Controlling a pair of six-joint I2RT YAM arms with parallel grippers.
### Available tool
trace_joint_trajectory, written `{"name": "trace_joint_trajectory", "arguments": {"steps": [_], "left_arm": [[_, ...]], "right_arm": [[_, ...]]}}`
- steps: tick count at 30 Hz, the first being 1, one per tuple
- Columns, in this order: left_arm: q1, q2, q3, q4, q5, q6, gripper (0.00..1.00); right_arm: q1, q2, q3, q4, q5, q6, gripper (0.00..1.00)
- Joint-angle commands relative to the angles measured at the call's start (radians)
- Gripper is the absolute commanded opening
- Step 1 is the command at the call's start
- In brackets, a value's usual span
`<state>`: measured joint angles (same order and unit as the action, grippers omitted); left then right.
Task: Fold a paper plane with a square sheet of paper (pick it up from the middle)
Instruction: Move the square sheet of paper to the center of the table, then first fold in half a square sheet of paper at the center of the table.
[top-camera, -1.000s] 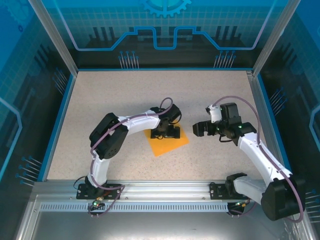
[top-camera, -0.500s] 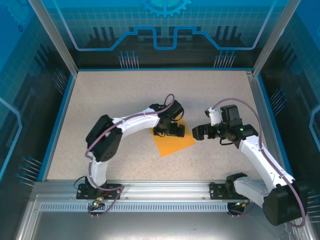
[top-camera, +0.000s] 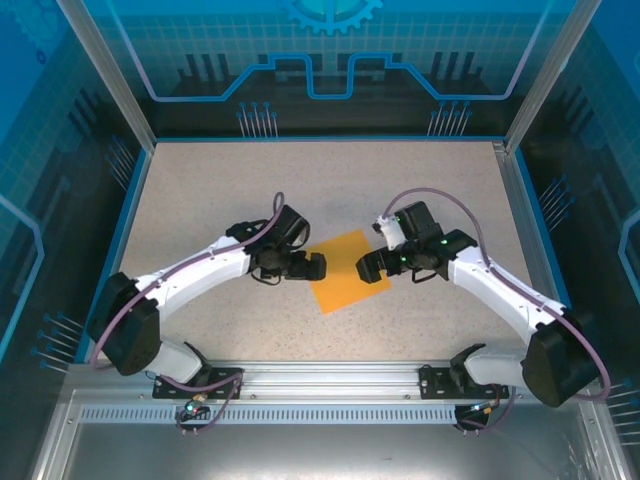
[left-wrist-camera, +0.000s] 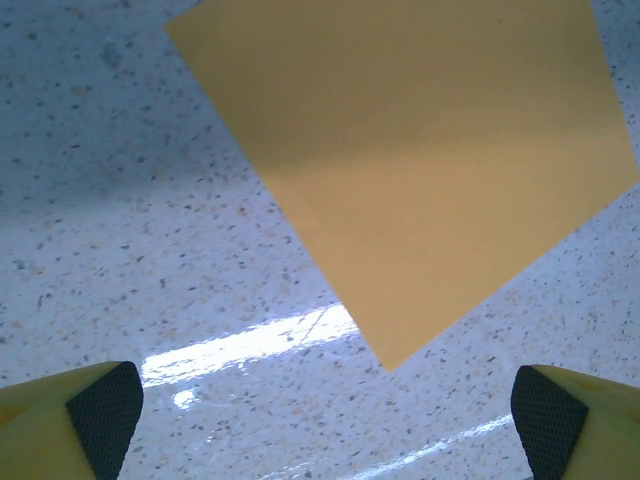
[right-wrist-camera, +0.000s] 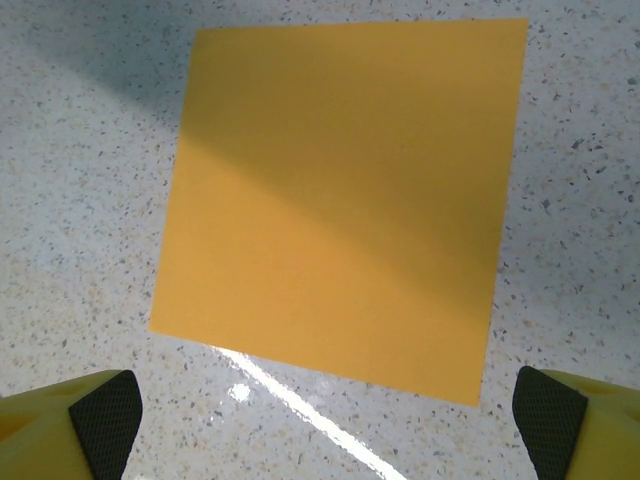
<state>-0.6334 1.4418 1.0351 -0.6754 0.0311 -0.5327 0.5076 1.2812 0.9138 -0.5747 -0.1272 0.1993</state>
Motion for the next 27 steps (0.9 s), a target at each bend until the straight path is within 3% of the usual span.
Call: {"name": "trace_joint_trajectory", "arguments": {"steps": [1, 16, 27], "left_arm": [[0.061, -0.074, -0.070, 0.073, 0.090, 0.048, 0.99], [0.238, -0.197, -0.249, 0.142, 0.216, 0.069, 0.99], [0.270, -0.212, -0.291, 0.145, 0.231, 0.075, 0.99]], "right_arm": [[0.059, 0.062, 0.041, 0.041, 0.077, 0.060, 0.99], [0.140, 0.401, 0.225, 0.050, 0.135, 0.032, 0.99], [0.193, 0.585, 0.349, -0.010, 0.181, 0.055, 0.96]]}}
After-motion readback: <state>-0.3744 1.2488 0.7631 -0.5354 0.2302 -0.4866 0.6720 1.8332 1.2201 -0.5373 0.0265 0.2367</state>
